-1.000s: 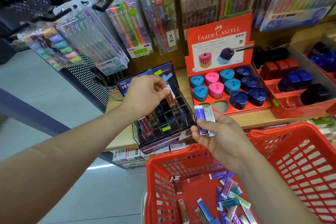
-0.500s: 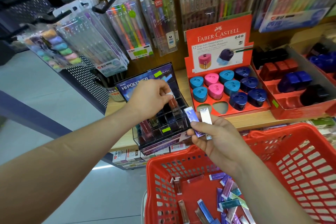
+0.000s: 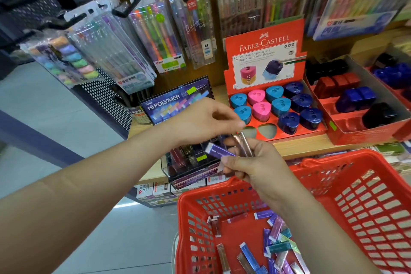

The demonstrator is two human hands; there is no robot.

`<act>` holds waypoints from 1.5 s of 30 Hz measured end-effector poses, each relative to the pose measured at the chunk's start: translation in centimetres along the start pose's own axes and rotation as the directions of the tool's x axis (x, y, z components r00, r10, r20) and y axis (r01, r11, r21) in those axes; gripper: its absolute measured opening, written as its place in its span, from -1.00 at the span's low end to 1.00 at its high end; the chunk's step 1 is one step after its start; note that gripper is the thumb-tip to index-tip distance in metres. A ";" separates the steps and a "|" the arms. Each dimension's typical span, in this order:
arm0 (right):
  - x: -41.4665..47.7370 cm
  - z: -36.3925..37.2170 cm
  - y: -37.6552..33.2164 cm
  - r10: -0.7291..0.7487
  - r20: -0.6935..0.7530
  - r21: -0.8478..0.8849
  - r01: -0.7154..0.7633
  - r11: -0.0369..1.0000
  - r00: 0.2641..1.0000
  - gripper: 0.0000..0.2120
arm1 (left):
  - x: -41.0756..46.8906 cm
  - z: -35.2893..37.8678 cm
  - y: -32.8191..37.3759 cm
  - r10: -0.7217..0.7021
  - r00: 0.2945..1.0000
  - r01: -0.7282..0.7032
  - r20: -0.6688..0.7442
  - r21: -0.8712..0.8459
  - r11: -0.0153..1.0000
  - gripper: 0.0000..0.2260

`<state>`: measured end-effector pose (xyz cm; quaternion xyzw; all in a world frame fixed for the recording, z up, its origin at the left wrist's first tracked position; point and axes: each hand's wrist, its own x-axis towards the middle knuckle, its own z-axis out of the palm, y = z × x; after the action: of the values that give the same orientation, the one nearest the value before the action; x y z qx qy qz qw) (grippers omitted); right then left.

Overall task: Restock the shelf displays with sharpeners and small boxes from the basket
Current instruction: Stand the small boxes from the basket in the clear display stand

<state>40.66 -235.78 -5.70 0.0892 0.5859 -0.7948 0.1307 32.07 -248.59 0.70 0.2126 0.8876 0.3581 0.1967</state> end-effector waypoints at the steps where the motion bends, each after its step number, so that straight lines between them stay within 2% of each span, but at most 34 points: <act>1: -0.1 0.1 -0.1 -0.019 0.011 -0.039 0.020 0.999 1.000 -0.83 | -0.2 0.2 0.5 0.015 0.997 -0.017 0.073 0.029 0.999 -0.93; 3: -0.2 0.3 -0.2 -0.031 0.023 -0.049 0.032 0.998 0.999 -0.82 | -0.4 0.4 0.9 0.035 0.996 -0.043 0.082 0.106 0.993 -0.91; 5: -0.2 0.3 -0.3 -0.021 0.033 -0.010 0.021 1.000 0.999 -0.72 | -0.4 0.1 0.8 0.027 1.000 -0.027 0.004 0.058 0.998 -0.94; 7: -0.2 -0.2 -0.3 0.011 0.036 0.081 -0.014 0.997 0.999 -0.63 | -0.6 -0.7 0.4 -0.036 0.995 0.024 -0.091 -0.124 0.992 -0.97; 10: -0.1 -0.9 -0.3 0.089 0.026 0.314 -0.093 0.945 0.996 -0.64 | -0.8 -1.4 -0.5 -0.232 0.962 0.131 -0.143 -0.502 0.855 -0.93; 13: 0.2 -1.3 -0.6 0.104 0.044 0.574 -0.110 0.811 0.994 -0.61 | -1.2 -0.3 -0.7 -0.316 0.945 0.190 -0.087 -0.640 0.744 -0.95; 15: 0.2 -1.3 -1.1 0.086 0.040 0.657 -0.091 0.749 0.995 -0.58 | -1.3 0.8 -0.7 -0.316 0.947 0.197 -0.060 -0.667 0.719 -0.97; 17: 0.2 -1.3 -1.4 0.058 -0.011 0.640 -0.038 0.767 0.998 -0.66 | -1.3 1.7 -0.6 -0.306 0.951 0.199 -0.043 -0.673 0.712 -0.98; 20: 0.1 -1.0 -1.5 0.008 -0.173 0.422 0.066 0.904 0.985 -0.85 | -1.4 2.5 -0.5 -0.282 0.959 0.207 0.002 -0.682 0.701 -0.97; 23: -0.1 -0.8 -1.4 -0.069 -0.255 0.190 0.121 0.974 0.964 -0.91 | -1.6 3.0 -0.5 -0.248 0.968 0.214 0.035 -0.629 0.748 -0.97; 26: -0.1 -1.1 -1.4 -0.196 -0.252 -0.080 0.181 0.980 0.948 -0.93 | -1.5 2.0 -0.5 -0.204 0.977 0.157 -0.054 -0.462 0.873 -0.88; 29: 0.1 -1.2 -1.7 -0.320 -0.177 -0.411 0.226 0.883 0.931 -0.87 | -1.3 0.4 0.1 -0.088 0.994 0.066 -0.059 -0.309 0.949 -0.83; 31: 0.1 -0.9 -1.8 -0.345 -0.141 -0.513 0.229 0.827 0.928 -0.87 | -1.4 -0.2 0.9 -0.041 0.999 0.035 -0.031 -0.166 0.985 -0.90; 33: 0.2 -0.9 -1.7 -0.330 -0.167 -0.474 0.218 0.853 0.929 -0.93 | -1.3 -0.9 1.3 -0.037 0.996 0.029 -0.079 -0.097 0.995 -0.95; 35: 0.5 -1.2 -1.5 -0.274 -0.247 -0.363 0.174 0.916 0.929 -0.85 | -0.9 -2.1 0.8 -0.071 0.975 0.053 -0.212 -0.089 0.995 -0.94; 37: 0.6 -2.0 -1.4 -0.198 -0.314 -0.203 0.138 0.969 0.929 -0.77 | -0.4 -3.0 -0.3 -0.096 0.933 0.075 -0.346 -0.073 0.994 -0.92; 39: 0.5 -2.8 -1.3 -0.138 -0.316 -0.033 0.134 0.990 0.939 -0.76 | -0.2 -3.1 -1.7 -0.088 0.901 0.096 -0.425 -0.001 0.995 -0.94; 41: 0.4 -3.2 -1.2 -0.106 -0.302 0.054 0.128 0.990 0.947 -0.74 | -0.2 -2.5 -2.8 -0.078 0.890 0.120 -0.450 0.066 0.991 -0.96; 45: 0.3 -3.0 -0.9 -0.090 -0.293 0.095 0.122 0.988 0.952 -0.63 | -0.1 -1.3 -3.9 -0.042 0.890 0.141 -0.454 0.188 0.972 -0.96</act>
<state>40.09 -232.74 -5.88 0.1794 0.5571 -0.8108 -0.0039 30.58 -251.92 -1.19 0.1026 0.9516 0.2889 -0.0198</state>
